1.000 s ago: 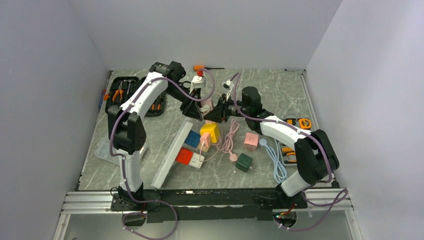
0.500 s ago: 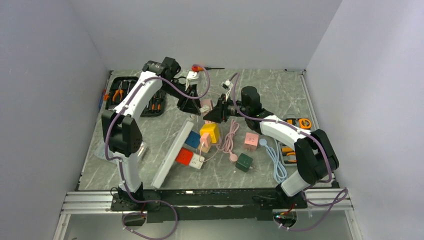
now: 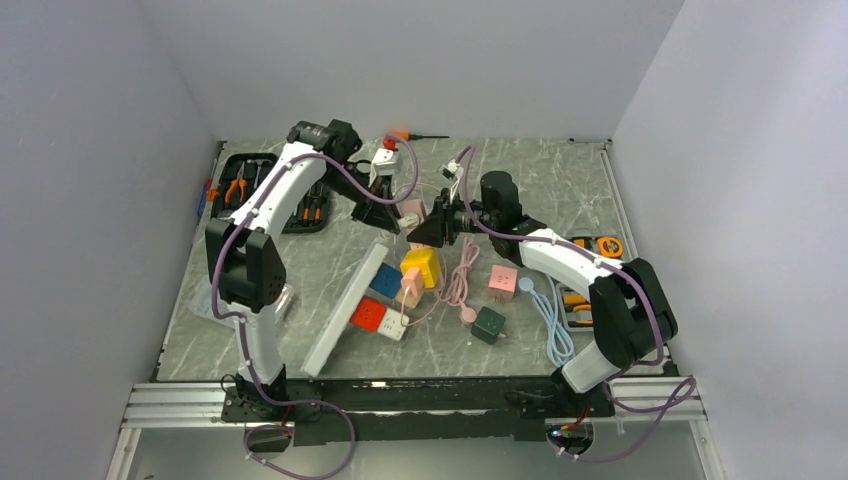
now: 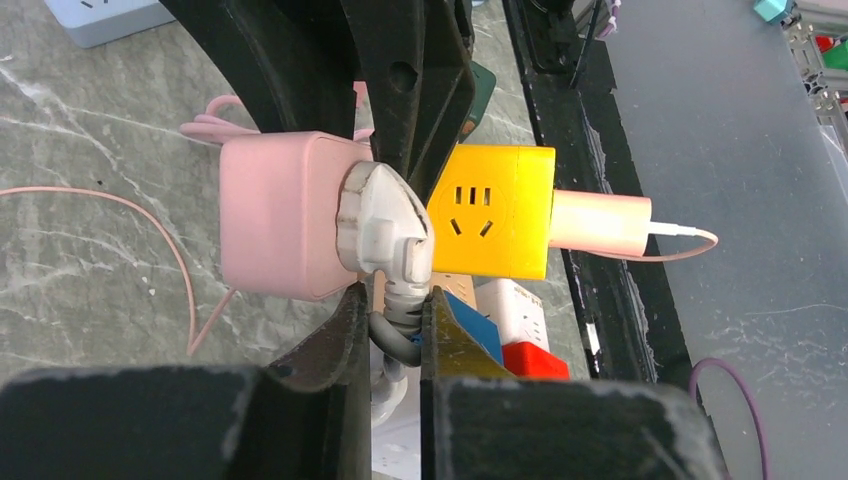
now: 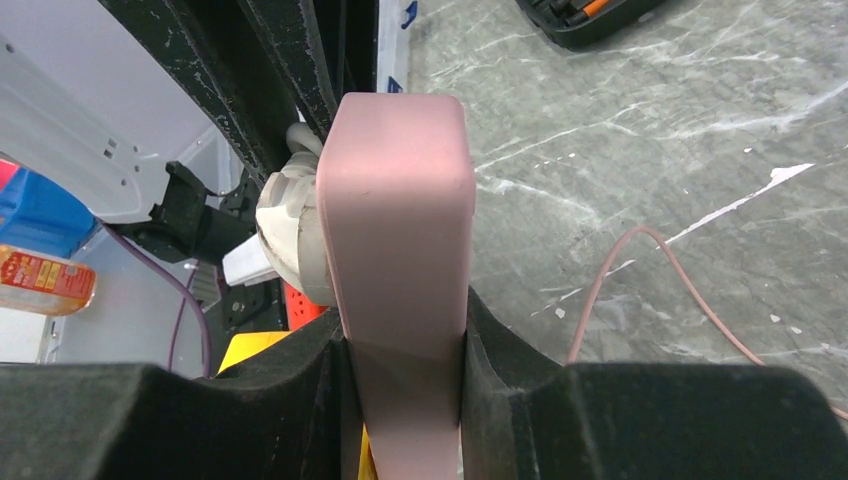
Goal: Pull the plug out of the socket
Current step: Remove the plug from the socket, then place the socket at the center of the board, then remove the plug from the socket.
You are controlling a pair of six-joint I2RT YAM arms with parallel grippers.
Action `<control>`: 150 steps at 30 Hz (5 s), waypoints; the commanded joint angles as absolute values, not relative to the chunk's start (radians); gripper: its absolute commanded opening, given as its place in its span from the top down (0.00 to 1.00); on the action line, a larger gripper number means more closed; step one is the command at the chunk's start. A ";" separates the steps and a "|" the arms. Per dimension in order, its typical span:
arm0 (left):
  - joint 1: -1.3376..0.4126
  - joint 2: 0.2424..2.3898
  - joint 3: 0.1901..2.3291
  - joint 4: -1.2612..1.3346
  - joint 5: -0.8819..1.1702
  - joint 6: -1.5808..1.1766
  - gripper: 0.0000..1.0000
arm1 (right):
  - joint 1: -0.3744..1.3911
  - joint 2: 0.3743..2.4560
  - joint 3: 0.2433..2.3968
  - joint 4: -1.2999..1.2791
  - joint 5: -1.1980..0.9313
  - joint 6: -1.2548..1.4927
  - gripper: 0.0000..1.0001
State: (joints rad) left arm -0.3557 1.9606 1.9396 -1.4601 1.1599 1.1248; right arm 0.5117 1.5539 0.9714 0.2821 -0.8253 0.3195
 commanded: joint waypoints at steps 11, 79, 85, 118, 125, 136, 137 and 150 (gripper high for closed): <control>-0.402 1.818 1.871 -1.512 1.396 1.232 1.00 | 0.445 1.677 1.112 0.302 -0.752 0.286 1.00; -0.107 1.984 1.743 -0.889 0.531 0.673 0.21 | 0.327 1.453 0.915 0.184 -0.461 0.425 1.00; -0.109 1.890 1.797 -0.937 0.699 0.607 0.01 | 0.359 1.458 0.956 0.108 -0.380 0.400 1.00; -0.540 1.779 1.461 -0.345 1.008 -0.053 0.01 | 0.527 1.332 1.057 0.073 -0.147 0.375 1.00; -0.579 1.800 1.444 -0.340 0.944 -0.060 0.01 | 0.558 1.335 1.066 0.060 -0.074 0.362 1.00; -0.601 1.795 1.377 -0.331 0.852 -0.065 0.08 | 0.572 1.326 1.042 0.077 -0.001 0.371 1.00; -0.601 1.794 1.375 -0.325 0.841 -0.070 0.13 | 0.572 1.327 1.039 0.079 0.010 0.370 1.00; -0.597 1.779 1.417 -0.404 0.898 -0.045 1.00 | 0.572 1.363 0.968 0.127 0.062 0.299 1.00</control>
State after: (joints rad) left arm -0.5915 1.7981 1.3785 -0.3416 0.8146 -0.0780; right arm 0.5789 1.3838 0.9825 -0.0391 0.0158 0.3210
